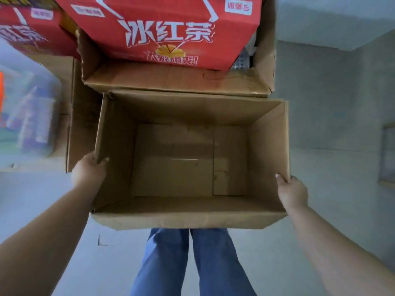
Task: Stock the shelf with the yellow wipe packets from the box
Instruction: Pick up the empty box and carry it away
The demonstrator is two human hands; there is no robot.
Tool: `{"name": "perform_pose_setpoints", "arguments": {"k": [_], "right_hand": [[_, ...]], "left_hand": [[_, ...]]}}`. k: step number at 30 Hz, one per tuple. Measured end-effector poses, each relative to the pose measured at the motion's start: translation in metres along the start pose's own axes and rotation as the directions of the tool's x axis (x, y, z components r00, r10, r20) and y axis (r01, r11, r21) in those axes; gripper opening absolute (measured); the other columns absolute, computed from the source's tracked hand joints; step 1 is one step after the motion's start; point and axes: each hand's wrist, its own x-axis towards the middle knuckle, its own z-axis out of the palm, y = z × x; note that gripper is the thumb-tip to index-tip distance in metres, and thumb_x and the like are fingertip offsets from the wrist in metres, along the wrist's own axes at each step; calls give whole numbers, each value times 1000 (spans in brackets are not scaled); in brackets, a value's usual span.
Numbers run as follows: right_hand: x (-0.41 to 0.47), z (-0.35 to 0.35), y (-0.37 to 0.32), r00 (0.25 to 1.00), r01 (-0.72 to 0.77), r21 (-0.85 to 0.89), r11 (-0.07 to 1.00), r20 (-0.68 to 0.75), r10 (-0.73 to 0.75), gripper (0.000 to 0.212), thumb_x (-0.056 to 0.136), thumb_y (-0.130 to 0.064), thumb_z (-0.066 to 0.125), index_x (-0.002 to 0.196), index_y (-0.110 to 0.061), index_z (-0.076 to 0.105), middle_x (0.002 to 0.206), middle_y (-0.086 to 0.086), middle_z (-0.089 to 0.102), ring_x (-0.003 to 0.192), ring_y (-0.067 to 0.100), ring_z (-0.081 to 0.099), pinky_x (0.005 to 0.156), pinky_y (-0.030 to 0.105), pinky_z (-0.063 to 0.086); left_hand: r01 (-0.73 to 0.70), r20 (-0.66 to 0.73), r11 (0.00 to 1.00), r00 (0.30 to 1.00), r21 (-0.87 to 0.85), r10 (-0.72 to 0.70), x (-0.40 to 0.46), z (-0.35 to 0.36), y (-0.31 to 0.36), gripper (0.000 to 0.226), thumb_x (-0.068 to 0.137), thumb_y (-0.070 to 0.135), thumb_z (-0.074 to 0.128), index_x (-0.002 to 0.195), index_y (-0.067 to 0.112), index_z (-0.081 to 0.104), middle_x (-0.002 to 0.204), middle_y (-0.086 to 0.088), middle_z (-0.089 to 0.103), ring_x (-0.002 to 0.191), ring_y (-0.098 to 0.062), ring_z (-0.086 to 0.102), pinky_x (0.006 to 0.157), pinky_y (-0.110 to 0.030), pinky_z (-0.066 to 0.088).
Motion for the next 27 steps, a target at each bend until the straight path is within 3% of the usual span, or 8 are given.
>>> {"name": "perform_pose_setpoints", "arguments": {"k": [6, 14, 20, 27], "right_hand": [[17, 40, -11, 998, -14, 41, 999, -53, 16, 44, 95, -30, 46, 101, 13, 56, 106, 33, 58, 102, 45, 53, 82, 42, 41], [21, 58, -12, 997, 8, 59, 998, -80, -3, 41, 95, -29, 47, 95, 10, 58, 96, 32, 61, 94, 44, 57, 73, 38, 42], [13, 62, -9, 995, -36, 103, 994, -90, 45, 41, 94, -29, 48, 97, 10, 58, 99, 32, 61, 95, 44, 57, 75, 38, 42], [7, 60, -13, 993, -104, 158, 982, -46, 112, 39, 91, -34, 52, 103, 3, 59, 100, 24, 61, 99, 41, 56, 83, 44, 47]], "left_hand": [[-11, -30, 1000, 999, -21, 11, 32, 11, 6, 36, 93, 23, 51, 126, 9, 50, 118, -18, 58, 108, -38, 54, 93, -44, 44], [-10, -29, 1000, 1000, -6, 9, 53, 27, -2, 40, 94, 22, 49, 130, 5, 44, 124, -20, 53, 112, -39, 51, 82, -37, 39], [-19, -53, 998, 998, 58, 22, 50, 31, -10, 39, 93, 22, 50, 128, 4, 45, 123, -22, 54, 114, -41, 50, 95, -44, 40], [-3, -34, 1000, 999, 19, 4, 51, 29, -17, 44, 90, 27, 54, 129, 9, 44, 123, -17, 55, 112, -39, 52, 93, -42, 42]]}}
